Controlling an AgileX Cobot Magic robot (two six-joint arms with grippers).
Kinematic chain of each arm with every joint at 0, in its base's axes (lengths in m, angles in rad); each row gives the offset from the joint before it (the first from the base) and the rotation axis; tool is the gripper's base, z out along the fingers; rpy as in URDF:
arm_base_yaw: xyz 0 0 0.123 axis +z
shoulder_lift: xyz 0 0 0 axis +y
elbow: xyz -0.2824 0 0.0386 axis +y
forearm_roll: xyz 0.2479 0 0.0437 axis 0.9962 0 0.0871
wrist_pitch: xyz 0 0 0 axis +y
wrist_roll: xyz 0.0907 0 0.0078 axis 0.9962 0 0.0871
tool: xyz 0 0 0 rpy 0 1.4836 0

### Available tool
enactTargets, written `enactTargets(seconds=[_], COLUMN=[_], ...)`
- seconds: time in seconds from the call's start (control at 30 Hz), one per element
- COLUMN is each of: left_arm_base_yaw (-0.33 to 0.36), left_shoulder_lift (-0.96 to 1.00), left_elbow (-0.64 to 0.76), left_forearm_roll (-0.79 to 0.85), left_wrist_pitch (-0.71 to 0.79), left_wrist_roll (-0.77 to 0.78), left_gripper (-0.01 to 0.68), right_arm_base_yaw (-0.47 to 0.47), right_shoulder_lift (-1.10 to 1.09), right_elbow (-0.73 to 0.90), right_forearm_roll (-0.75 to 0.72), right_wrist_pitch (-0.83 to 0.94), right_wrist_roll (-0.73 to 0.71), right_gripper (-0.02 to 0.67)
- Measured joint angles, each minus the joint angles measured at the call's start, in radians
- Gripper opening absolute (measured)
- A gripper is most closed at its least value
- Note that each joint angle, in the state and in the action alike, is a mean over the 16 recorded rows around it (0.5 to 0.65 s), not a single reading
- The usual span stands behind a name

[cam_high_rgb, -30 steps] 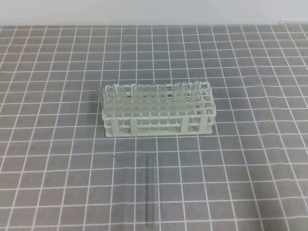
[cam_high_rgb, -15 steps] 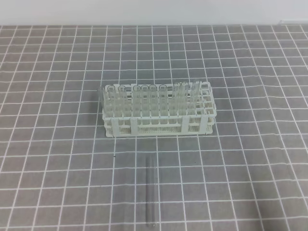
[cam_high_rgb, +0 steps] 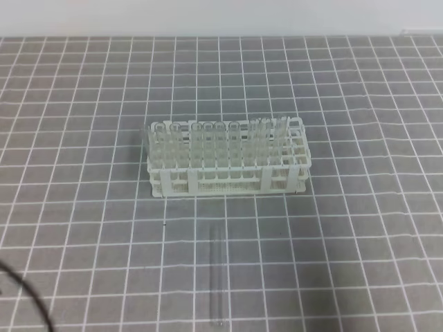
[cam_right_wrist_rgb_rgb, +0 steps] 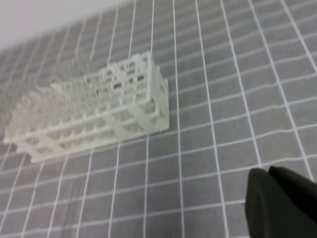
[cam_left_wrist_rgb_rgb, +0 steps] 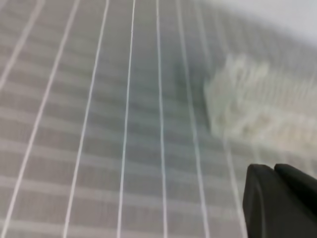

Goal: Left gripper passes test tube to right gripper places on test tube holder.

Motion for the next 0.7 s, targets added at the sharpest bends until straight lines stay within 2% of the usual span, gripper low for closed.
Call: enactTargets(seconds=[0.27, 0.4, 0.57, 0.7], left_arm_base_yaw=[-0.009, -0.041, -0.143, -0.278], left_shoulder_lift=[0.309, 0.442, 0.602, 0.737], left_elbow=[-0.137, -0.171, -0.219, -0.288], left_forearm_roll=[-0.191, -0.328, -0.462, -0.455], left_wrist_pitch=[0.213, 0.238, 0.221, 0.199], left_wrist_roll=[0.284, 0.430, 0.539, 0.479], left_gripper=[0.000, 0.000, 0.000, -0.001], right_arm_base_yaw=[0.000, 0.000, 0.000, 0.000], right_shoulder_lift=[0.193, 0.254, 0.298, 0.314], right_elbow=[-0.125, -0.144, -0.148, -0.148], right_forearm_roll=[-0.057, -0.061, -0.057, -0.052], right_wrist_pitch=[0.150, 0.187, 0.210, 0.222], right_wrist_roll=[-0.035, -0.061, -0.085, -0.104], right_gripper=[-0.013, -0.013, -0.013, -0.013])
